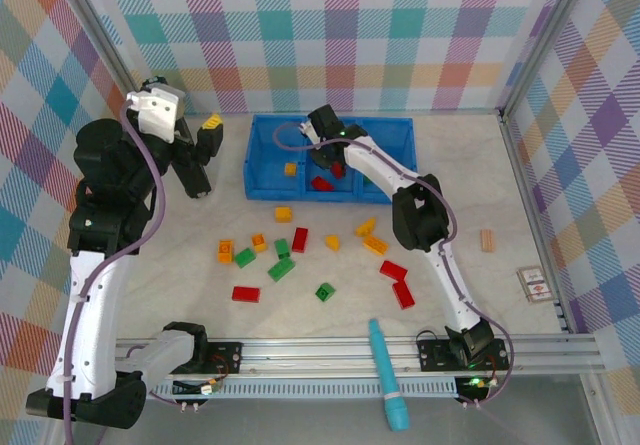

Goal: Sort the legos into containers by color
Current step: Place the lego in the container, then pick up the lego from the center of the table.

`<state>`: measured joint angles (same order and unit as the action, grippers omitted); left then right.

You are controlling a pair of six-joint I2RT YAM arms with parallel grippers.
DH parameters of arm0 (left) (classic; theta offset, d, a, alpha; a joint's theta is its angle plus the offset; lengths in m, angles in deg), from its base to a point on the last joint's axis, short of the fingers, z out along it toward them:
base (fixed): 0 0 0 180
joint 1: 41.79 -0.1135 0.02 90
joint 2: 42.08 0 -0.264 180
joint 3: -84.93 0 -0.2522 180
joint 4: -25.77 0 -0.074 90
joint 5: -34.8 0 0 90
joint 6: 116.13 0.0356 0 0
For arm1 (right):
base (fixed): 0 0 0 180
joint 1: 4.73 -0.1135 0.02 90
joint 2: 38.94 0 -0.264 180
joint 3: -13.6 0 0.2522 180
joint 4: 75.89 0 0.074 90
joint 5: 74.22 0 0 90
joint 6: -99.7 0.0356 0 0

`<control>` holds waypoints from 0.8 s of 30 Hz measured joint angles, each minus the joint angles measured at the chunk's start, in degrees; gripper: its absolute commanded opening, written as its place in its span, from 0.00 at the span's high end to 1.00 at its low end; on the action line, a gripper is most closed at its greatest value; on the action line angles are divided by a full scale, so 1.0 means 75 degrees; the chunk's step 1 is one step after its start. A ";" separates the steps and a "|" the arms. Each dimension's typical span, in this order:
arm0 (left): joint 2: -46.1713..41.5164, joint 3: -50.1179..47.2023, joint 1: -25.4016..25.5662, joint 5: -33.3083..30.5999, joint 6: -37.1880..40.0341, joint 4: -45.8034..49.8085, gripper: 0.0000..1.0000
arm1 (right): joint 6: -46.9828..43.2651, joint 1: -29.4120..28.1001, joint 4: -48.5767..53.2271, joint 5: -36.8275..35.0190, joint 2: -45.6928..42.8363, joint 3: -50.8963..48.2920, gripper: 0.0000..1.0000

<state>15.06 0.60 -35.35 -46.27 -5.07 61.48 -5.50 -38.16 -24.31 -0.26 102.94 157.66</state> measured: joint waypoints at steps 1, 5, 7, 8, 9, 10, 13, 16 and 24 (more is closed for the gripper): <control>-0.0067 -0.0087 0.0000 -0.0058 -0.0003 -0.0105 0.00 | -0.0067 0.0006 0.0000 -0.0006 0.0015 0.0000 0.54; -0.0143 -0.0160 0.0000 -0.0332 -0.0032 -0.0192 0.00 | -0.0277 0.0012 -0.0009 -0.0038 0.0017 0.0029 0.54; 0.0023 -0.0029 0.0000 -0.0356 -0.0032 -0.0172 0.00 | -0.0300 0.0012 0.0023 -0.0032 -0.0012 0.0029 0.54; 0.0134 0.0035 0.0000 -0.0358 -0.0032 -0.0175 0.00 | -0.0300 0.0012 0.0085 -0.0026 -0.0052 0.0029 0.53; 0.0224 0.0061 0.0000 -0.0379 -0.0032 -0.0175 0.00 | -0.0294 0.0012 0.0166 -0.0003 -0.0119 0.0029 0.51; 0.0291 0.0061 0.0000 -0.0385 -0.0032 -0.0166 0.00 | -0.0289 0.0009 0.0248 0.0012 -0.0201 0.0029 0.51; 0.0411 0.0058 0.0000 -0.0391 -0.0035 -0.0131 0.00 | -0.0207 0.0009 0.0513 0.0061 -0.0807 -0.0236 0.49; 0.0399 0.0058 0.0000 -0.0376 -0.0035 -0.0149 0.00 | 0.0044 0.0003 0.0670 0.0143 -0.2130 -0.1137 0.47; 0.0256 0.0058 0.0000 -0.0143 -0.0090 -0.0163 0.00 | 0.0662 0.0006 0.0533 0.0679 -0.6455 -0.5068 0.33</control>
<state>16.99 1.04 -35.35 -47.34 -5.75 60.26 -0.54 -38.12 -20.31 4.84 54.53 119.65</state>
